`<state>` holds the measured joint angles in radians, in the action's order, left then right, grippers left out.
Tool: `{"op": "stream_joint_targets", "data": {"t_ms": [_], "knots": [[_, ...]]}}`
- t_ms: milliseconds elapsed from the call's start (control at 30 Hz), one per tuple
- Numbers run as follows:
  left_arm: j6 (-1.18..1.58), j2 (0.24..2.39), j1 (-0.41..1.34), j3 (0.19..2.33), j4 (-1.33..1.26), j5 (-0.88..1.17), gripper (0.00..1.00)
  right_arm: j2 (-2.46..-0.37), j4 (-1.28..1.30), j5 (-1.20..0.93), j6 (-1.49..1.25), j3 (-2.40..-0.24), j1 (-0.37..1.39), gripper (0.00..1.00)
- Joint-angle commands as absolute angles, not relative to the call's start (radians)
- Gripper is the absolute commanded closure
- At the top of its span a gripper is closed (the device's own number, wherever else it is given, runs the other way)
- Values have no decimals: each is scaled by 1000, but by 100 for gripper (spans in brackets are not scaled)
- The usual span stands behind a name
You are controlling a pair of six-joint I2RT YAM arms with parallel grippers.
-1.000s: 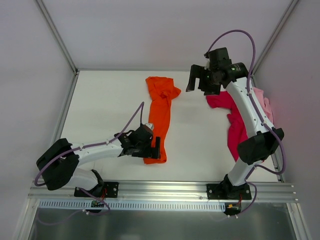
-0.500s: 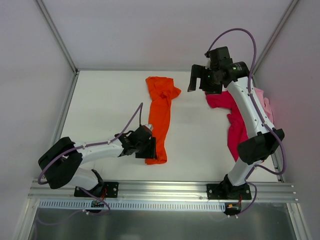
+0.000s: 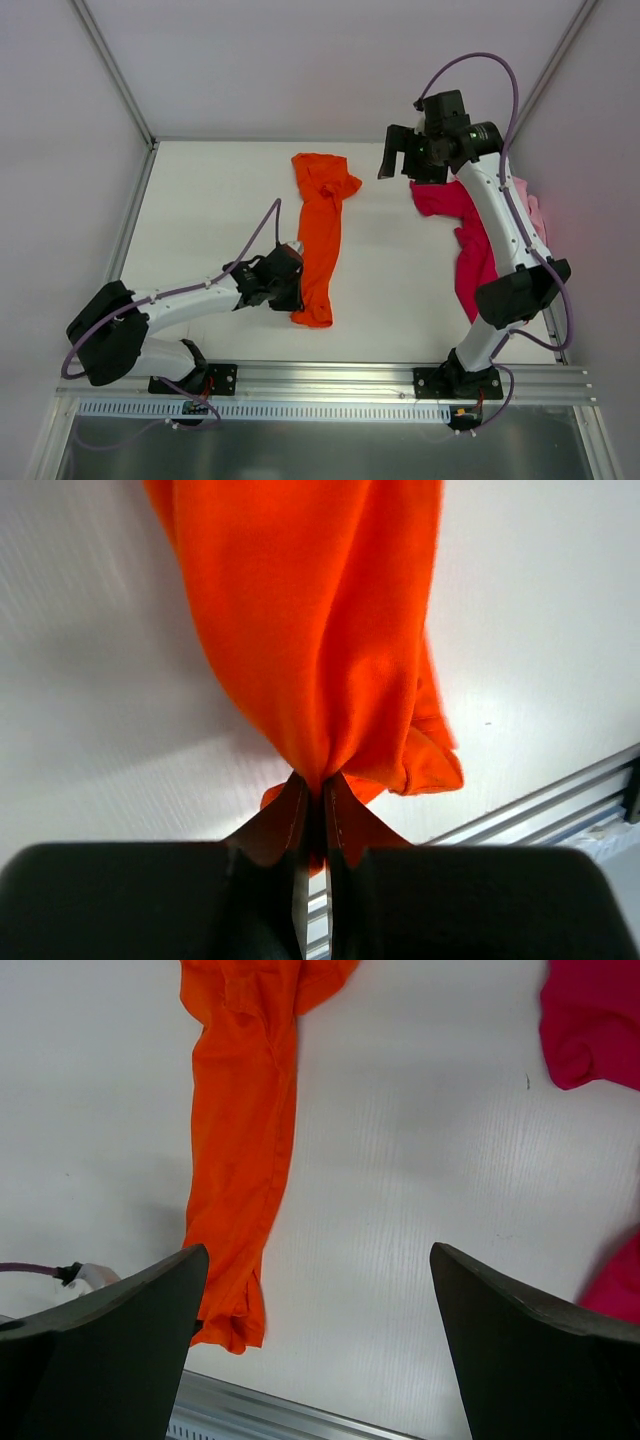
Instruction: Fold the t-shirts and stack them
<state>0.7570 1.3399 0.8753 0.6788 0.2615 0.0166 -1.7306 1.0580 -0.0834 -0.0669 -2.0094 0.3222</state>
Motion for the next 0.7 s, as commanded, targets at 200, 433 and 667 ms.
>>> {"op": "stream_joint_targets", "data": {"t_ms": [200, 433, 667], "knots": [[644, 1341, 815, 983, 362, -43, 100, -1689, 1005, -103, -83, -1887, 316, 0], [598, 1454, 738, 1121, 393, -66, 100, -1657, 1014, -71, -61, -1879, 314, 0], [554, 1601, 650, 1273, 397, -34, 100, -1598, 1012, -45, -43, -1826, 316, 0]]}}
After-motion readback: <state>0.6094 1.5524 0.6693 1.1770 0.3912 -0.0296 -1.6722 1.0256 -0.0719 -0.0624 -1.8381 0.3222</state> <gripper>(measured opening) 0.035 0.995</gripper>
